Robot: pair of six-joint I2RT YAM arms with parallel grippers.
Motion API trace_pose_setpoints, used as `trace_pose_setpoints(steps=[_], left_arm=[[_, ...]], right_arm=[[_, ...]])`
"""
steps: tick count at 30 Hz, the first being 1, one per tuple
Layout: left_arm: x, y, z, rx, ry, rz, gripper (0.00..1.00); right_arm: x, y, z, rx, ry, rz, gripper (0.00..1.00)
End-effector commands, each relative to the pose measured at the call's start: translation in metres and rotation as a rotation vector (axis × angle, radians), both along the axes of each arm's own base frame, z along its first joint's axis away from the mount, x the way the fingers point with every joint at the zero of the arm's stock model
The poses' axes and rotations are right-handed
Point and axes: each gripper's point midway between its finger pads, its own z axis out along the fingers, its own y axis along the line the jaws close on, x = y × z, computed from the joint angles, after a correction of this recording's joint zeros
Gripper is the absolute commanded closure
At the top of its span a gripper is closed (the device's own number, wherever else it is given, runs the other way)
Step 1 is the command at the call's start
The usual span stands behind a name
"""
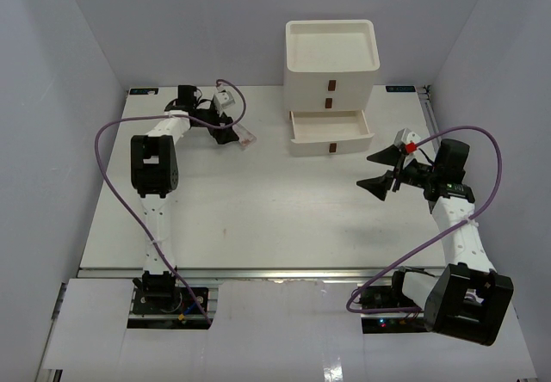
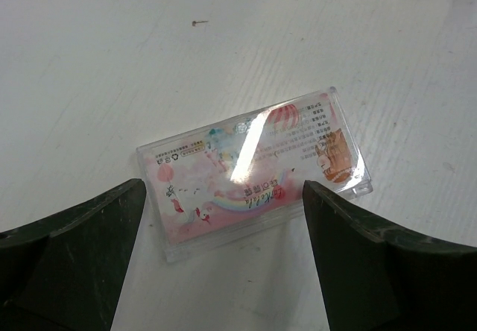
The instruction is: Organize the makeup
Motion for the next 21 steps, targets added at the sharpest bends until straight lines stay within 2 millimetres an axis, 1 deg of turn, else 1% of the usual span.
trace_pose_setpoints(steps=[1, 2, 5, 10, 12, 14, 15, 17, 19, 21], left_arm=[[-0.029, -0.013, 0.011, -0.083, 0.062, -0.061, 0.04], [-0.035, -0.014, 0.012, -0.096, 0.076, -0.068, 0.04], [-0.044, -0.018, 0.021, -0.124, 0.105, -0.066, 0.06], [-0.066, -0.026, 0.02, -0.143, 0.181, -0.063, 0.07], [-0.068, -0.029, 0.027, -0.14, 0.184, -0.054, 0.07], [-0.062, -0.031, 0.037, -0.149, 0.18, -0.027, 0.07], [-0.061, -0.032, 0.046, -0.166, 0.202, 0.005, 0.07], [-0.054, -0.031, 0.059, -0.185, 0.218, 0.075, 0.03], [-0.042, -0.025, 0.066, -0.191, 0.197, 0.196, 0.02], [-0.032, -0.017, 0.08, -0.226, 0.201, 0.357, 0.02]], right_arm=[[-0.006, 0.001, 0.01, 0.013, -0.044, 0.024, 0.1], [-0.006, 0.001, 0.011, 0.014, -0.046, 0.024, 0.1], [-0.008, 0.002, 0.013, 0.016, -0.054, 0.028, 0.1], [-0.01, 0.001, 0.017, 0.017, -0.067, 0.029, 0.1], [-0.011, 0.002, 0.017, 0.017, -0.071, 0.031, 0.1], [-0.011, 0.001, 0.018, 0.017, -0.073, 0.029, 0.1], [-0.012, 0.002, 0.018, 0.016, -0.077, 0.031, 0.1], [-0.012, 0.001, 0.019, 0.015, -0.081, 0.028, 0.1], [-0.012, 0.002, 0.019, 0.016, -0.081, 0.029, 0.1], [-0.013, 0.002, 0.02, 0.017, -0.082, 0.03, 0.1]])
